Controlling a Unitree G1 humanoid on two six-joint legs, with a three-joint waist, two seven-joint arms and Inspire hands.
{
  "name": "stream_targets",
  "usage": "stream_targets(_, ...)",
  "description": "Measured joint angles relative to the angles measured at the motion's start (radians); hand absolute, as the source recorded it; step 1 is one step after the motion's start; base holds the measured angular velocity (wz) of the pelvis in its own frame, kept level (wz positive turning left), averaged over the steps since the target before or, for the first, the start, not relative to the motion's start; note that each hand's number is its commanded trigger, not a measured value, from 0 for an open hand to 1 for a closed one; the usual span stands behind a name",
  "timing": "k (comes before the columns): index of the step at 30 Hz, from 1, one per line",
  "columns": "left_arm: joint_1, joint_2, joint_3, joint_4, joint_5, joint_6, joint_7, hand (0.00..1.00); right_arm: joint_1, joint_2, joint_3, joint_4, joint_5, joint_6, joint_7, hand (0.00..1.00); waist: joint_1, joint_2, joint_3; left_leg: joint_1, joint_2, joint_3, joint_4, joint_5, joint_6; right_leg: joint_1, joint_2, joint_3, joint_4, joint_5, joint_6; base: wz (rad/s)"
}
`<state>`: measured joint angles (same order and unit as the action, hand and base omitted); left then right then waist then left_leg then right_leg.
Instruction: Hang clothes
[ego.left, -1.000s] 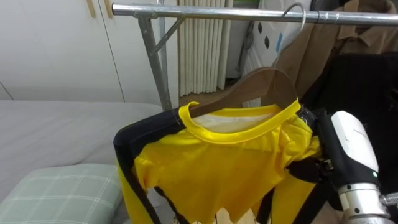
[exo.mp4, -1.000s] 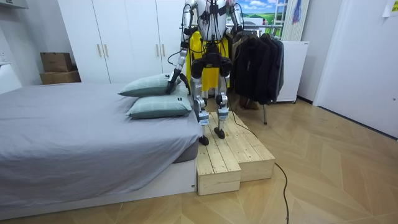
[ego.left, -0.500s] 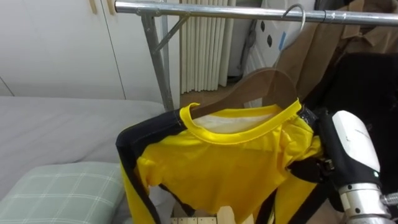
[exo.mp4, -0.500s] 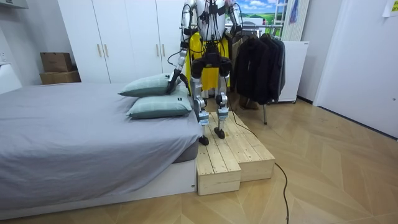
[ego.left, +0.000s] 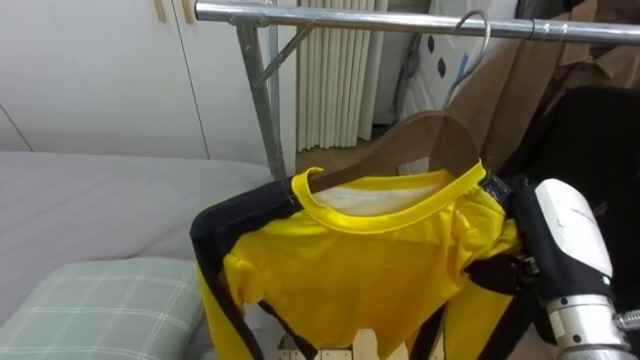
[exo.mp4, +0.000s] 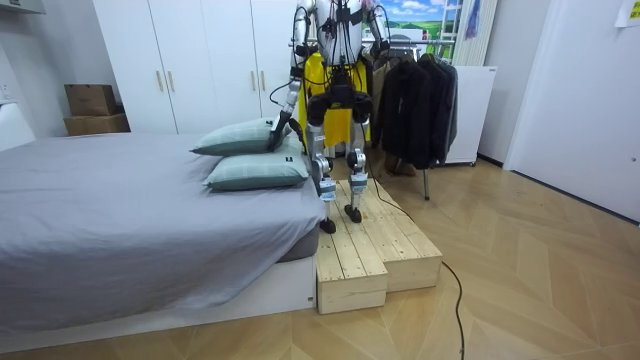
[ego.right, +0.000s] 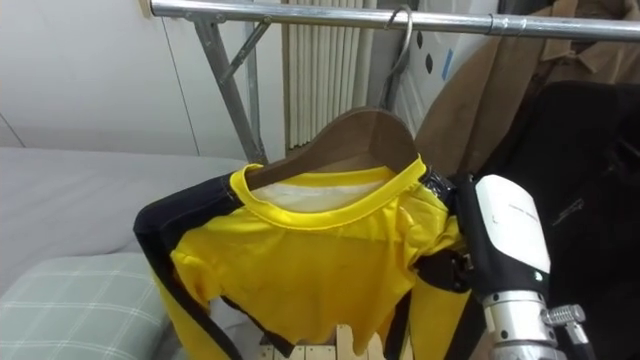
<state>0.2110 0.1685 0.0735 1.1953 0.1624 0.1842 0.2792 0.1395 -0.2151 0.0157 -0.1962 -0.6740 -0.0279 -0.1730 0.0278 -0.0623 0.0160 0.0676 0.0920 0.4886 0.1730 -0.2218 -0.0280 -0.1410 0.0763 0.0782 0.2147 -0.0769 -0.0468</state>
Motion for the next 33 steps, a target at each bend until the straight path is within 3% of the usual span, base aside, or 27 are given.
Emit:
stream_targets(13,0.0,0.003,0.0,0.0,0.009,-0.001,-0.024,0.0,-0.052,-0.024,0.004,0.0,-0.007,0.008,0.001,1.0,0.015,0.0,-0.0005,0.003,0.0,-0.003,-0.004,0.0,0.0,0.005,0.0,-0.005,0.004,0.0,0.0,0.0)
stream_targets(17,-0.001,0.012,0.002,0.0,0.009,-0.002,-0.051,0.0,-0.083,-0.03,0.003,-0.004,-0.055,0.008,0.002,1.0,0.016,-0.006,-0.0041,0.004,-0.001,-0.005,-0.005,0.0,0.0,0.006,-0.003,-0.013,0.005,-0.001,0.0,0.01)
stream_targets(21,-0.001,0.015,0.002,0.0,0.009,-0.002,-0.057,0.0,-0.1,-0.06,0.003,-0.038,-0.087,0.008,0.0,1.0,0.017,-0.011,-0.0075,0.004,-0.001,-0.013,-0.004,0.0,0.0,0.01,-0.005,-0.023,0.004,-0.001,0.0,0.05)
stream_targets(28,-0.001,0.016,0.002,-0.008,0.049,-0.002,-0.057,0.0,-0.111,-0.068,0.002,-0.042,-0.07,0.009,-0.002,1.0,0.021,-0.02,-0.0046,0.01,0.0,-0.03,-0.005,0.001,0.0,0.03,-0.01,-0.041,-0.01,-0.001,0.0,0.08)
stream_targets(33,0.011,0.023,0.003,-0.047,0.051,0.0,-0.069,0.0,-0.158,-0.068,0.001,0.001,-0.07,0.043,0.0,1.0,0.032,-0.03,-0.005,0.011,-0.001,-0.049,-0.004,0.001,0.0,0.04,-0.015,-0.062,-0.012,-0.005,0.0,0.11)
